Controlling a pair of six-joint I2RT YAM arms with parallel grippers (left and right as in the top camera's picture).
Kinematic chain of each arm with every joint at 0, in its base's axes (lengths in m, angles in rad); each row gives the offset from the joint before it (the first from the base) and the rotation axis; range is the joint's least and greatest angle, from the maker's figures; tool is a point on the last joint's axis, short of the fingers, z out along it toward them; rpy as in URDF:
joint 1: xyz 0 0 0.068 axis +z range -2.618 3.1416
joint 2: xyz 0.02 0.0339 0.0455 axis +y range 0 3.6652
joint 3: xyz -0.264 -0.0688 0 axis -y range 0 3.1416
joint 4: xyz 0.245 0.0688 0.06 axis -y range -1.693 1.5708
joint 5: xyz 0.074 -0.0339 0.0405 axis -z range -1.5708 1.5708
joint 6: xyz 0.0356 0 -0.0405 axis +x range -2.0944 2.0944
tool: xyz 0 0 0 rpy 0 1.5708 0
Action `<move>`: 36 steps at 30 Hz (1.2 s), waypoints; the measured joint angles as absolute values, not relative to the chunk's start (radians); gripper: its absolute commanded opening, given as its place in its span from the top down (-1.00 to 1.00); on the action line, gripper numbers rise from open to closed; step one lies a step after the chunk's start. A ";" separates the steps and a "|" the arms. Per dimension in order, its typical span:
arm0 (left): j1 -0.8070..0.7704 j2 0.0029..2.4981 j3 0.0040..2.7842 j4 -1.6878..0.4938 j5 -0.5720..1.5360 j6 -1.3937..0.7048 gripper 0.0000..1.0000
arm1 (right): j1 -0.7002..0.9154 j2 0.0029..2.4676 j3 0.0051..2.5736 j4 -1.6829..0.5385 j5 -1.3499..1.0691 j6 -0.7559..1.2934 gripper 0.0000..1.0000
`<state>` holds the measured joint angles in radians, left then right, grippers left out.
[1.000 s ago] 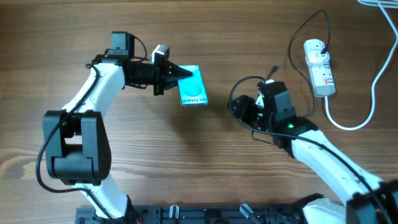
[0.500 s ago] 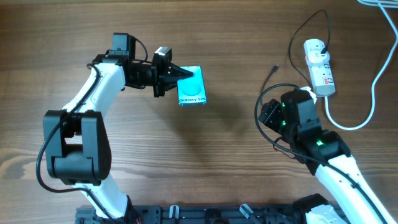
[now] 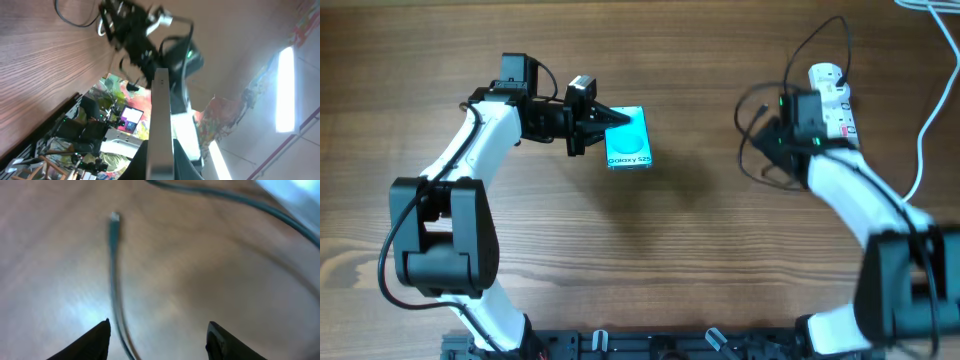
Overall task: Plug charger to phone and switch on socket
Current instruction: 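Move the right gripper to the black cable and grasp its USB-C plug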
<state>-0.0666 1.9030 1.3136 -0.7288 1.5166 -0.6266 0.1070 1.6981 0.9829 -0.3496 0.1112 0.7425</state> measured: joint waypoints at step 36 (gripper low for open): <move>-0.067 1.903 1.314 -0.714 1.493 -0.627 0.92 | 0.080 1.755 1.202 -0.667 -0.379 0.186 0.91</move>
